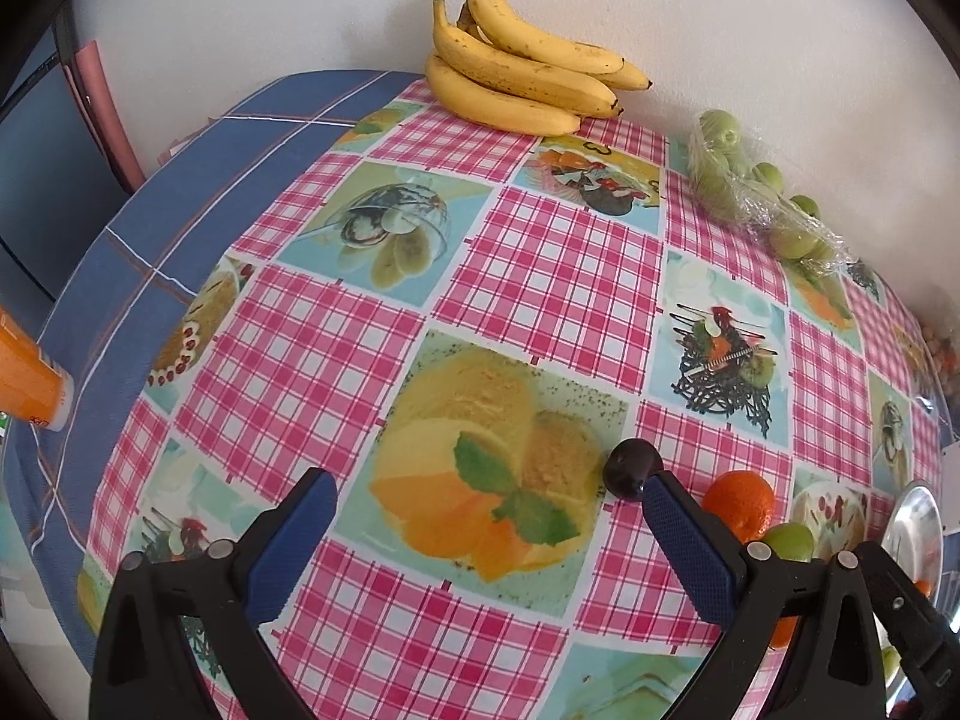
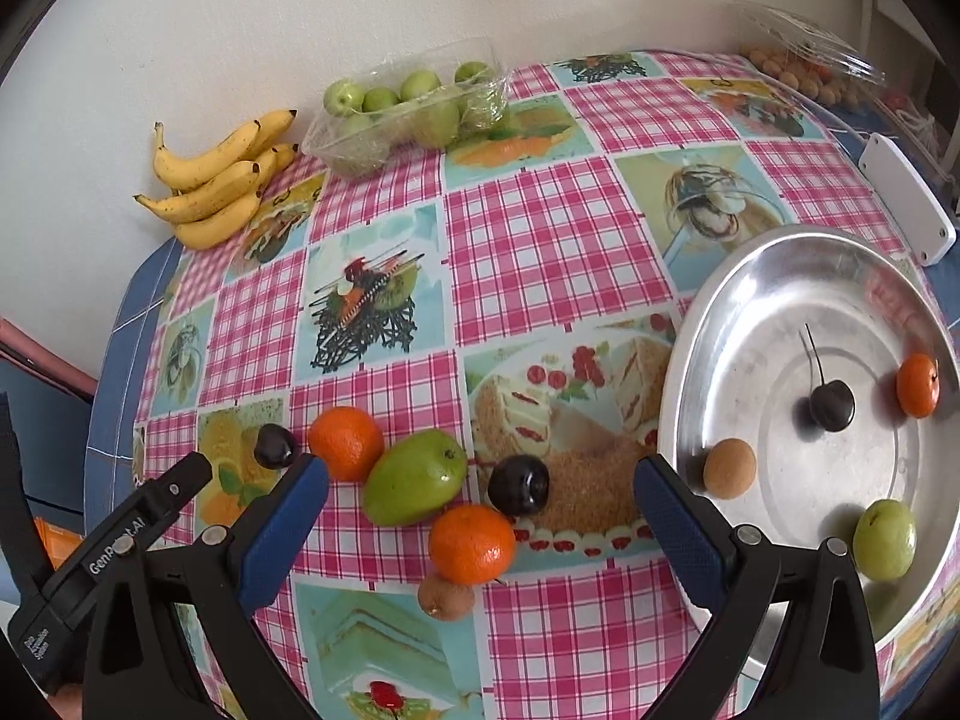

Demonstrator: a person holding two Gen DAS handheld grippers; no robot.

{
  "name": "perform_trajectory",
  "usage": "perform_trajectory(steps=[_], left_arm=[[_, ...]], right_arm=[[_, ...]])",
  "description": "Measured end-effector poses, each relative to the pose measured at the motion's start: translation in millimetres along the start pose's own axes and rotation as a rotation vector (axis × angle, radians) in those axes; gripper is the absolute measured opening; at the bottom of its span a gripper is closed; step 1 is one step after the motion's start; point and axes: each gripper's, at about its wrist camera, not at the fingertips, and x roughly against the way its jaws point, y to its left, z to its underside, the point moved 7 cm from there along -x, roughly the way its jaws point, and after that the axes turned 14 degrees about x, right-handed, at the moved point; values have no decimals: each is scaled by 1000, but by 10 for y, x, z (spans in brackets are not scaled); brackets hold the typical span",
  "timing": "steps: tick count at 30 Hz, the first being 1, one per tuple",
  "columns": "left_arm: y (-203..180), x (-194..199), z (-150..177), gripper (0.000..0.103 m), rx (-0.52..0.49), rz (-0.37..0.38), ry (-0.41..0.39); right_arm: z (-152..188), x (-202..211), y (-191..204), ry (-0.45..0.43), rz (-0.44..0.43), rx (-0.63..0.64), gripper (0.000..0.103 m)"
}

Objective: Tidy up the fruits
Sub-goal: 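Lower the left tool onto a dark plum on the cloth and close it, then close the right tool on a tangerine while the left tool holds the plum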

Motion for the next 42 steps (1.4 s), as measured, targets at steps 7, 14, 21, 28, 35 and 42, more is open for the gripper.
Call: perform_trajectory(steps=[7, 14, 21, 28, 35, 42], left_arm=[[-44, -42, -34, 103, 38, 31, 18], [-39, -36, -145, 103, 49, 34, 15], [-39, -3, -245, 103, 56, 45, 0], [-23, -50, -292, 103, 74, 59, 9], [-85, -116, -277, 103, 73, 108, 42], [-224, -233, -184, 95, 75, 167, 116]], right_arm=[[-61, -107, 69, 40, -25, 16, 101], [-132, -241, 266, 57, -79, 74, 101], [-218, -291, 433, 48, -73, 129, 101], [-272, -347, 569, 57, -83, 176, 101], [-281, -458, 673, 82, -67, 226, 96], [-280, -550, 733, 103, -83, 247, 66]])
